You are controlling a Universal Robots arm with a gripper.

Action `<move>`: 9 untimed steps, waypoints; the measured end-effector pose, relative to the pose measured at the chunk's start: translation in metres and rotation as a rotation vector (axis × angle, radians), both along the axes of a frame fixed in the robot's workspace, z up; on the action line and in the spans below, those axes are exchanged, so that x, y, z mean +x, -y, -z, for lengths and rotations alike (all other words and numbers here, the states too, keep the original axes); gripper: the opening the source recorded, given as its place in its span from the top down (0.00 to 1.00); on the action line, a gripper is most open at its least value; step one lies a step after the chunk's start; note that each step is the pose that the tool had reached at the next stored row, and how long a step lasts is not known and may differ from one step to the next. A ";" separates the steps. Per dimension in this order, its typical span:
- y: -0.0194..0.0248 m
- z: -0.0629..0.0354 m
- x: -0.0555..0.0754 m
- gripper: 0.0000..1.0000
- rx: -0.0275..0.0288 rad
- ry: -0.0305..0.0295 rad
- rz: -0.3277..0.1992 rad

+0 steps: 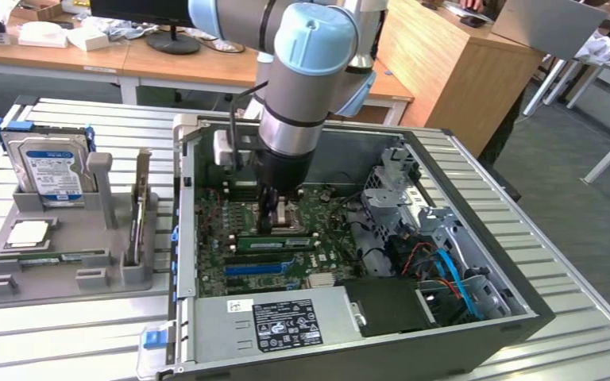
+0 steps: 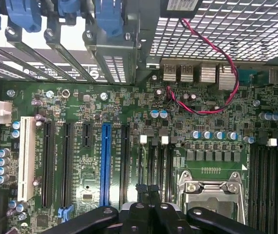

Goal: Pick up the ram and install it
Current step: 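Press down the ram until it locks into place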

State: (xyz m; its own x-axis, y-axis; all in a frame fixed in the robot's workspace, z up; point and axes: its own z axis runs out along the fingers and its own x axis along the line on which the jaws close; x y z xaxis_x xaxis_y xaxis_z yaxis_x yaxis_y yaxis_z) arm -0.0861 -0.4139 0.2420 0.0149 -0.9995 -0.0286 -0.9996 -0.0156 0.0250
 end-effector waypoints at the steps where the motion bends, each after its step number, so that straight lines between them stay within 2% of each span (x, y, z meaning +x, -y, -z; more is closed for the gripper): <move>1: 0.0000 0.0006 0.000 0.90 0.0000 0.0000 0.000; 9: 0.0000 0.0052 -0.001 0.90 0.0000 0.0000 0.000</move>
